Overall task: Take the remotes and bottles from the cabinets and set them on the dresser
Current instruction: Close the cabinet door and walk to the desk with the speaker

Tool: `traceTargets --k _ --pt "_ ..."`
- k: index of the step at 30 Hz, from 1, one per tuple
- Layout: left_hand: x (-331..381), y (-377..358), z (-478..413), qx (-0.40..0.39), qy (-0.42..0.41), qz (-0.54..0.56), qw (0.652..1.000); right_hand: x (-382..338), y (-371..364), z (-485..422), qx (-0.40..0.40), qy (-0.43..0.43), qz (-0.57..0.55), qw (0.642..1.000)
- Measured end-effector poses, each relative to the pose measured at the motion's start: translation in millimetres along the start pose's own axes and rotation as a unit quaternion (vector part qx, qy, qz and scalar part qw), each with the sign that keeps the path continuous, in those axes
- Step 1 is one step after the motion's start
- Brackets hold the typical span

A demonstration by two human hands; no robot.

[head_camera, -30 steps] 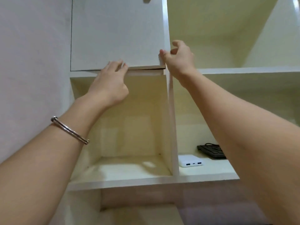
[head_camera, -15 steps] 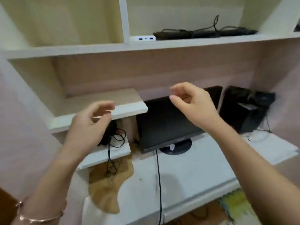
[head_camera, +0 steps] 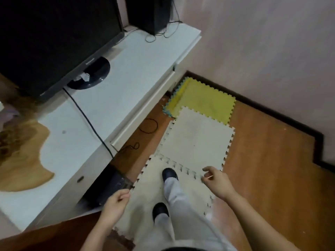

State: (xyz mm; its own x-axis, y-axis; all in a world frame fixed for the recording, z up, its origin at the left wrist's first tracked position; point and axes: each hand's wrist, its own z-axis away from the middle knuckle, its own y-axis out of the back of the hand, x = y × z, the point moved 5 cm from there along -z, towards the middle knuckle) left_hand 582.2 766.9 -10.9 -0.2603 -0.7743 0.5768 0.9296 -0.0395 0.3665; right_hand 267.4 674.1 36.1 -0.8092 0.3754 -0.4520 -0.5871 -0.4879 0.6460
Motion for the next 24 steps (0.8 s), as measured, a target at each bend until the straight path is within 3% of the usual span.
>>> traceTargets --k 5,10,19,24 --pt "6.3 -23.1 -17.2 -0.038 0.011 -0.059 0.997 75.4 -15.3 29.0 -0.031 -0.130 -0.085 0.987" --pt "50.3 -54.5 -47.7 -0.095 0.020 -0.100 0.990 126.2 -1.1 33.2 0.008 -0.223 -0.188 0.957" --pt "158.0 -142.1 -104.1 -0.095 0.047 -0.110 0.988 200.2 59.9 -23.9 -0.023 -0.306 -0.290 0.907" --pt "241.4 -190.3 -116.8 -0.099 0.031 -0.072 0.992 215.0 142.3 -82.3 -0.012 -0.277 -0.289 0.916"
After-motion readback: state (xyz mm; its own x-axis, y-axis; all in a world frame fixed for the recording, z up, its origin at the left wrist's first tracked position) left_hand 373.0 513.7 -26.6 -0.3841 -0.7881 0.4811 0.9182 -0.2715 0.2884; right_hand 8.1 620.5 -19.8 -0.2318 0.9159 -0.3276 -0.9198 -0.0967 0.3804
